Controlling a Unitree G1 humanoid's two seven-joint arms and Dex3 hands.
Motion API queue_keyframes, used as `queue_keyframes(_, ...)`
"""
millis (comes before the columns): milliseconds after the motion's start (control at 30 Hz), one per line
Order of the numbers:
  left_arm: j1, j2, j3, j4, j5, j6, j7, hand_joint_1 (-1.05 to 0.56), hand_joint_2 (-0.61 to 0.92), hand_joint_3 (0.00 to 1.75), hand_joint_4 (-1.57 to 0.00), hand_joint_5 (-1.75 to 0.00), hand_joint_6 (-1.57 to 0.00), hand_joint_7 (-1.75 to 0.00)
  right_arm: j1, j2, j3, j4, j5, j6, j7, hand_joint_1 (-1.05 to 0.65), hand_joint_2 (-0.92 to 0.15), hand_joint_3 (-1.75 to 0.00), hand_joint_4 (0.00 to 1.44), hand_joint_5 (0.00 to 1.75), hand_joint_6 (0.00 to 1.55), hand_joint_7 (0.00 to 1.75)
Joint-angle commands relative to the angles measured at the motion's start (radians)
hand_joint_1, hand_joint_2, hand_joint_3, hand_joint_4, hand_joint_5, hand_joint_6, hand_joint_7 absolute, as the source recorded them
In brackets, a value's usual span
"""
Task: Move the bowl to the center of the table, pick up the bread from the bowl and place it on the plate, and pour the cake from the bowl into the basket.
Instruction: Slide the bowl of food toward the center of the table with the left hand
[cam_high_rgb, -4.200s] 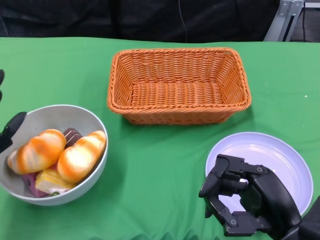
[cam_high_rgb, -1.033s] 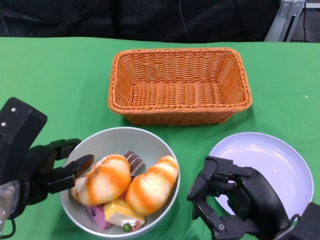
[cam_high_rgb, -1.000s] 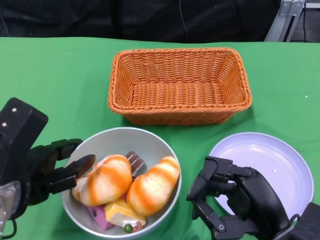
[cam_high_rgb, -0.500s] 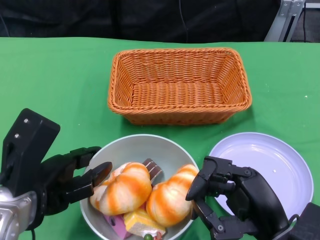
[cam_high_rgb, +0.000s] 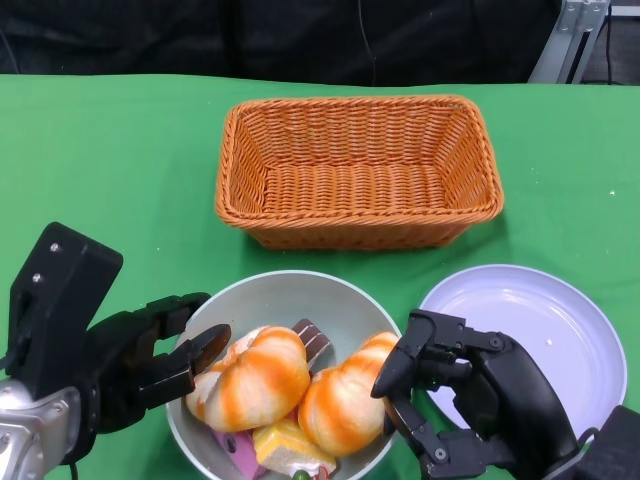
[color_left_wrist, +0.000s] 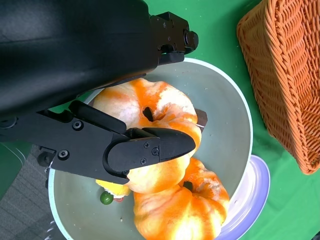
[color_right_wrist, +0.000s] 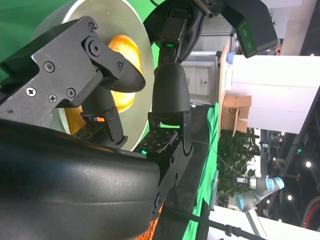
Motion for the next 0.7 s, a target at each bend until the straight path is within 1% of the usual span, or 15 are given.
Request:
queue_keyframes(33,0.011,0.003,0.005,0.007,-0.004,-0.022,0.012,-0.58,0.92,0.52,0.00,0.00,0.00,0.00,-0.007,0.007,-0.005,-0.009,0.003,-0.015,-0.008,-0.11,-0.42,-1.22,0.78,1.55,0.80,1.26)
queue_keyframes(100,0.015,0.000,0.008,0.005,-0.003,-0.028,0.018,-0.59,0.92,0.51,0.00,0.00,0.00,0.00,-0.007,0.008,-0.005,-0.008,0.002,-0.017,-0.009,-0.10,-0.42,-1.23,0.78,1.55,0.81,1.26)
queue_keyframes(200,0.035,-0.032,0.024,-0.013,0.019,-0.095,0.074,-0.55,0.92,0.51,-0.04,-0.02,-0.04,-0.02,-0.007,0.010,-0.004,-0.012,0.006,-0.009,-0.006,-0.09,-0.42,-1.23,0.78,1.55,0.80,1.26)
queue_keyframes(300,0.040,-0.035,0.023,-0.012,0.017,-0.113,0.087,-0.53,0.92,0.52,-0.05,-0.02,-0.05,-0.02,-0.007,0.010,-0.004,-0.012,0.006,-0.008,-0.006,-0.09,-0.42,-1.23,0.77,1.56,0.80,1.26)
queue_keyframes(333,0.058,-0.063,0.033,-0.001,0.070,-0.250,0.161,-0.51,0.92,0.50,-0.12,-0.06,-0.12,-0.06,-0.007,0.010,-0.003,-0.012,0.005,-0.007,-0.006,-0.09,-0.42,-1.23,0.77,1.56,0.80,1.26)
queue_keyframes(367,0.072,-0.085,0.040,0.008,0.110,-0.357,0.217,-0.47,0.92,0.44,-0.27,-0.11,-0.27,-0.09,-0.007,0.011,-0.003,-0.012,0.005,-0.007,-0.006,-0.09,-0.42,-1.23,0.77,1.55,0.79,1.26)
queue_keyframes(400,0.083,-0.101,0.044,0.018,0.139,-0.435,0.256,-0.45,0.92,0.40,-0.37,-0.14,-0.37,-0.11,-0.007,0.011,-0.003,-0.011,0.005,-0.007,-0.005,-0.09,-0.42,-1.23,0.77,1.55,0.79,1.26)
queue_keyframes(433,0.089,-0.129,0.065,0.045,0.155,-0.544,0.300,-0.44,0.92,0.39,-0.40,-0.14,-0.40,-0.11,-0.007,0.011,-0.003,-0.011,0.005,-0.008,-0.005,-0.09,-0.42,-1.24,0.77,1.54,0.79,1.25)
queue_keyframes(467,0.090,-0.146,0.078,0.068,0.159,-0.608,0.321,-0.44,0.92,0.31,-0.52,-0.15,-0.53,-0.11,-0.006,0.012,-0.003,-0.010,0.005,-0.010,-0.005,-0.08,-0.42,-1.24,0.78,1.54,0.79,1.25)
queue_keyframes(533,0.088,-0.178,0.102,0.123,0.153,-0.734,0.346,-0.43,0.92,0.26,-0.59,-0.15,-0.61,-0.10,-0.008,0.012,-0.004,-0.001,0.010,-0.018,-0.001,-0.08,-0.42,-1.23,0.78,1.53,0.79,1.25)
queue_keyframes(567,0.086,-0.193,0.112,0.155,0.143,-0.797,0.348,-0.43,0.92,0.22,-0.69,-0.16,-0.69,-0.09,-0.010,0.012,-0.006,0.006,0.012,-0.021,0.001,-0.09,-0.42,-1.23,0.78,1.53,0.79,1.25)
queue_keyframes(600,0.083,-0.207,0.123,0.187,0.132,-0.860,0.347,-0.42,0.92,0.20,-0.74,-0.17,-0.72,-0.09,-0.012,0.013,-0.007,0.011,0.014,-0.024,0.003,-0.10,-0.42,-1.23,0.79,1.53,0.79,1.24)
queue_keyframes(633,0.081,-0.216,0.129,0.212,0.125,-0.908,0.345,-0.41,0.92,0.20,-0.77,-0.17,-0.75,-0.09,-0.013,0.013,-0.008,0.014,0.015,-0.026,0.005,-0.10,-0.42,-1.22,0.79,1.53,0.79,1.24)
queue_keyframes(700,0.076,-0.222,0.134,0.245,0.124,-0.961,0.340,-0.41,0.92,0.19,-0.79,-0.17,-0.76,-0.09,-0.013,0.013,-0.009,0.016,0.015,-0.029,0.006,-0.10,-0.42,-1.22,0.79,1.52,0.79,1.24)
